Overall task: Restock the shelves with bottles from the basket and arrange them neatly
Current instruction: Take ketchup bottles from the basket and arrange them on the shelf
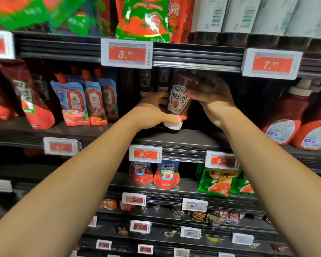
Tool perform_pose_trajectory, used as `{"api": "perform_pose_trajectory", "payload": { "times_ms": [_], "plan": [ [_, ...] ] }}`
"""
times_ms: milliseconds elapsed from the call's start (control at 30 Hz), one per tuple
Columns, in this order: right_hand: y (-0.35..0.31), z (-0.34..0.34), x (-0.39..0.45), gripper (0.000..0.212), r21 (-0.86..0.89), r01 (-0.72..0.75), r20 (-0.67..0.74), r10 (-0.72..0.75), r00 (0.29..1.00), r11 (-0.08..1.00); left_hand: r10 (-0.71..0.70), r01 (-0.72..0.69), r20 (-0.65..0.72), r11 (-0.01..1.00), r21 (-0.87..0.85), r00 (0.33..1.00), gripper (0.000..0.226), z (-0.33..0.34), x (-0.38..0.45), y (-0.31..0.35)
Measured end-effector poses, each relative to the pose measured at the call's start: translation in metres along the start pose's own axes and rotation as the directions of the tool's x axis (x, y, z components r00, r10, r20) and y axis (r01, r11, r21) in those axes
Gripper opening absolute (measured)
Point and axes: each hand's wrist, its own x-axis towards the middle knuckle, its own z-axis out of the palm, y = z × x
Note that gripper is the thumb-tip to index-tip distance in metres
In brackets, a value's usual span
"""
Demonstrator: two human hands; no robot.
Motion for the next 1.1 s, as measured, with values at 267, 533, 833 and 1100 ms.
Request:
{"api": "perform_pose_trajectory", "payload": {
  "times_ms": [267, 533, 833, 1100],
  "plan": [
    [-0.002, 0.02, 0.023, 0.059, -0.247, 0.047, 0.09, -0.025, 0.996, 0.968, -0.07, 0.079, -0.144, 0.995, 0.06, 0.987, 0.064, 0.011, 0.005, 0.004],
    [0.012, 0.023, 0.035, 0.059, -0.291, 0.037, 0.071, -0.017, 0.997, 0.956, -0.08, 0.167, -0.268, 0.933, 0.32, 0.96, 0.063, 0.017, 0.025, -0.013],
    [0.04, 0.026, 0.049, 0.06, -0.422, 0.062, 0.038, -0.051, 0.998, 0.905, -0.065, 0.133, -0.196, 0.924, 0.359, 0.978, 0.072, 0.014, 0.046, -0.031],
    [0.07, 0.025, 0.073, 0.073, -0.65, 0.05, -0.04, -0.1, 0.994, 0.758, -0.076, 0.102, -0.089, 0.937, 0.334, 0.993, 0.067, 0.004, 0.064, -0.038]
  ]
}}
